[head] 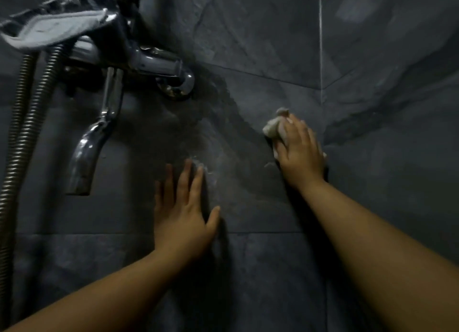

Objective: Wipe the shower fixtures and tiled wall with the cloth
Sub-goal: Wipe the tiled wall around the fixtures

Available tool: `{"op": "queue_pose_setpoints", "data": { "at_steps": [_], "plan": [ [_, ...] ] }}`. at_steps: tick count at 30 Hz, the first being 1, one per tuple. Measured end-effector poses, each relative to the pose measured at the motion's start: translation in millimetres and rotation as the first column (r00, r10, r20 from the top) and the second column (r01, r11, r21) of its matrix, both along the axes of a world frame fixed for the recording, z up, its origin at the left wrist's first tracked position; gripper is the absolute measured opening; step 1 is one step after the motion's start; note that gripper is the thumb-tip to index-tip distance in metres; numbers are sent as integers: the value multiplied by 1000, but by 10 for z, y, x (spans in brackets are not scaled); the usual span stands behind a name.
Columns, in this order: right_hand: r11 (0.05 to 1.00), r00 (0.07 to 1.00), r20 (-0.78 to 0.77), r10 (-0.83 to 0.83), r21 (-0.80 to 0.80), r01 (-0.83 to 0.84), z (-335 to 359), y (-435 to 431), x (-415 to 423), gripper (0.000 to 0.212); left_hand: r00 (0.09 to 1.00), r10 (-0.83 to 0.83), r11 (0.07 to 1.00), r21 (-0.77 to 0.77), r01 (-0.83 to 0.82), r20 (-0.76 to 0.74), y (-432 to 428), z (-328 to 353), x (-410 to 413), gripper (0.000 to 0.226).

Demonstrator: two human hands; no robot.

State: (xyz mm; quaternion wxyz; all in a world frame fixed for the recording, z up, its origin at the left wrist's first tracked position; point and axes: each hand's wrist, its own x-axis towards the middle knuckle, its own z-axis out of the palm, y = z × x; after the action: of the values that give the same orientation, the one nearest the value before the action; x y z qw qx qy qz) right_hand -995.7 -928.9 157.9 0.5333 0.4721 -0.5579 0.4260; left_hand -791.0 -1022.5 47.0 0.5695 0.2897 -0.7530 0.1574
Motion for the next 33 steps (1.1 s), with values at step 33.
{"op": "queue_pose_setpoints", "data": {
  "at_steps": [33],
  "plan": [
    [975, 842, -537, 51, 209, 74, -1499, -144, 308, 47, 986, -124, 989, 91, 114, 108, 177, -382, 568, 78]
  ]
}}
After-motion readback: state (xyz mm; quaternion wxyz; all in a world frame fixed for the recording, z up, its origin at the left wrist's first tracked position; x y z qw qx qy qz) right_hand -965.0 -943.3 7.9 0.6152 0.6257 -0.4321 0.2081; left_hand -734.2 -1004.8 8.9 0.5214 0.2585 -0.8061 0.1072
